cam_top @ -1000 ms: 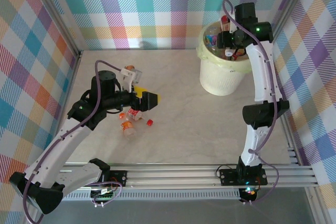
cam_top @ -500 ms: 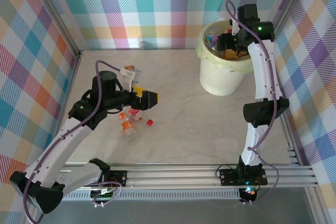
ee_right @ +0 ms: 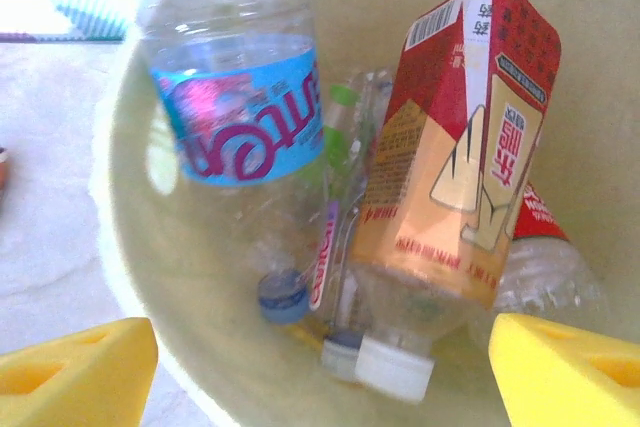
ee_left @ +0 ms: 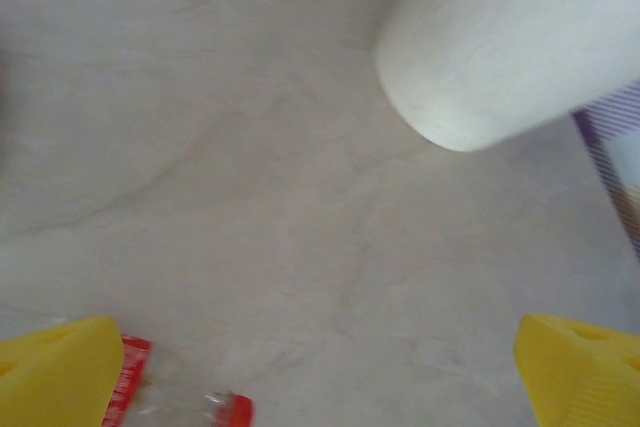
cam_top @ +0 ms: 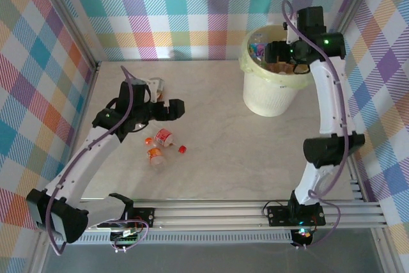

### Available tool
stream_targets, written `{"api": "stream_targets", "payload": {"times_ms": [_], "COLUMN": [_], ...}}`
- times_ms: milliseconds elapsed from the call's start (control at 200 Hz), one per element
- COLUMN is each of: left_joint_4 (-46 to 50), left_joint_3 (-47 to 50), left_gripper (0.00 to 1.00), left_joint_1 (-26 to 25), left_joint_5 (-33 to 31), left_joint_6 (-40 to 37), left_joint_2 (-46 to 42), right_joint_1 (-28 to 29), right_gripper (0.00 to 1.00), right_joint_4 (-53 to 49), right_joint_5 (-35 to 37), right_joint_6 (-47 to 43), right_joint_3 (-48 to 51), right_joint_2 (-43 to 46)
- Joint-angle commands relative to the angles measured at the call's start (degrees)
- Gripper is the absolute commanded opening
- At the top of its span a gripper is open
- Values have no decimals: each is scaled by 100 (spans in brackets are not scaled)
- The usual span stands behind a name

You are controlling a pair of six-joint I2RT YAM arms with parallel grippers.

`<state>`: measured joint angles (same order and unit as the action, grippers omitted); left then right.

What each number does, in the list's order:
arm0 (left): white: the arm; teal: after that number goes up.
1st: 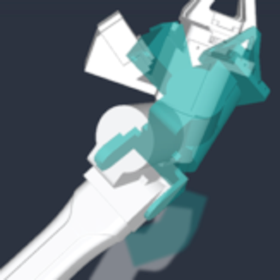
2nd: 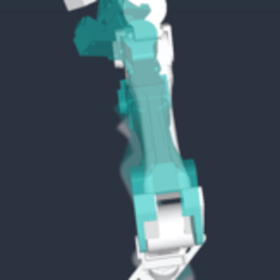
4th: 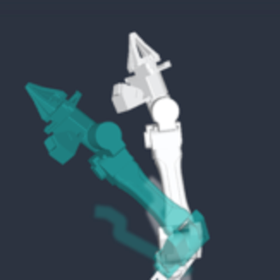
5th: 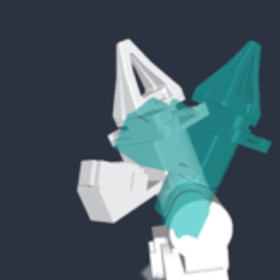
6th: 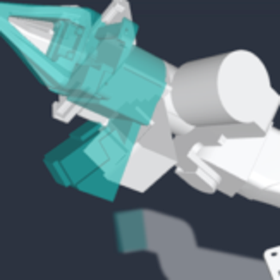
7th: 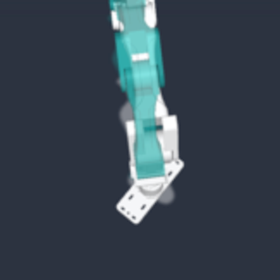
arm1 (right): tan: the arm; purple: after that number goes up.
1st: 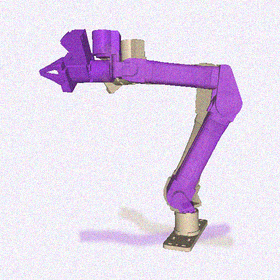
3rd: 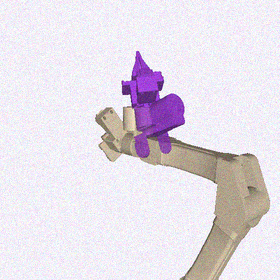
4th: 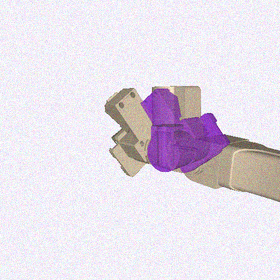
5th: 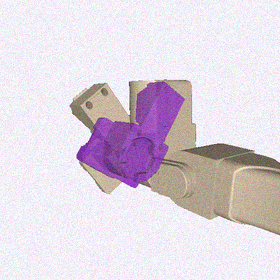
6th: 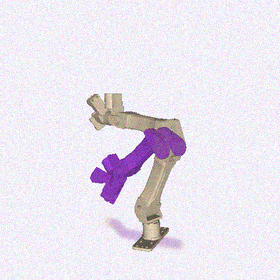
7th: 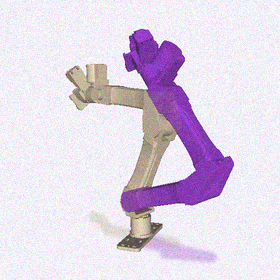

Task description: Put the plastic bottles in the bin

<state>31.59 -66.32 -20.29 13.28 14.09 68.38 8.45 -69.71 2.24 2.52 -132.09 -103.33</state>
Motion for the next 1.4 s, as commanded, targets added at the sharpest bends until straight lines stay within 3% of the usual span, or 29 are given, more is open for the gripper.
{"api": "stream_targets", "payload": {"times_ms": [0,230,400,605,935,1225,1395], "left_joint_4": [109,418,479,656,890,731,651], "left_joint_3": [-228,-710,-1226,-1981,-2804,-2747,-2697], "left_gripper": [100,95,91,88,83,74,70], "left_joint_1": [327,905,925,948,1131,1159,1158], "left_joint_5": [-359,-977,-1898,-2222,-2142,-2009,-2039], "left_joint_6": [87,143,-277,-537,-600,-524,-468], "left_joint_2": [321,1535,2352,3549,5032,5420,5481], "right_joint_1": [93,234,366,455,526,535,535], "right_gripper": [86,86,86,86,90,100,100], "right_joint_4": [663,1954,2976,3771,4052,4158,4279], "right_joint_5": [-540,-2138,-3447,-4414,-4859,-4910,-4891], "right_joint_6": [-14,160,645,1050,1276,1369,1533], "right_joint_3": [693,3096,4760,6216,7381,7602,7688], "right_joint_2": [754,2414,3451,4223,4690,4656,4629]}}
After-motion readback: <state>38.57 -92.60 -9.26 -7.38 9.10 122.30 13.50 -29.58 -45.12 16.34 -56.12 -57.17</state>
